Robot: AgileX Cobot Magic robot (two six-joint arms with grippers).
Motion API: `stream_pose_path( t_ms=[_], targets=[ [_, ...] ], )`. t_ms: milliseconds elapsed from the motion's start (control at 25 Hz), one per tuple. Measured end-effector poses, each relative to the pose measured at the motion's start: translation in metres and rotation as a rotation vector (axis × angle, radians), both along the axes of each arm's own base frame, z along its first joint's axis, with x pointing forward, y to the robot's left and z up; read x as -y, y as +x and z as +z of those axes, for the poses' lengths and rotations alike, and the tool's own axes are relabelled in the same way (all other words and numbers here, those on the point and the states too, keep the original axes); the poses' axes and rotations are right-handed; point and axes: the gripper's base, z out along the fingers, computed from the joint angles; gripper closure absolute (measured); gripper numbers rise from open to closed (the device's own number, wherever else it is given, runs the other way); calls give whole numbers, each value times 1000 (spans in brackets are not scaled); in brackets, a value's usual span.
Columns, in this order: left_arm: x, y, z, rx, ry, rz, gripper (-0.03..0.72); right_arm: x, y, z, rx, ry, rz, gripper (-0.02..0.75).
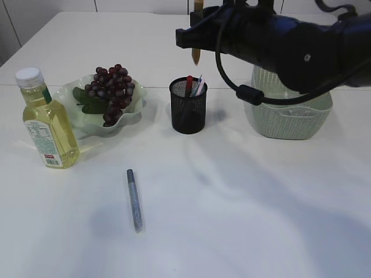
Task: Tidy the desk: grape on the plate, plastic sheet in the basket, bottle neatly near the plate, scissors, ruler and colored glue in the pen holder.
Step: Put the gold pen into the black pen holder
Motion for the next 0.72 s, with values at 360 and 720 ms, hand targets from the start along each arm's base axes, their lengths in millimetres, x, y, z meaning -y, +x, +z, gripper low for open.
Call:
stream_pose_path(
  t_ms=[360,720],
  targets=[
    [0,0,0,0,2,0,253,-10,31,-40,33,2,-37,638],
    [-1,0,0,1,7,1,254,-32,67,-50,63,6,-26,638]
  ],
)
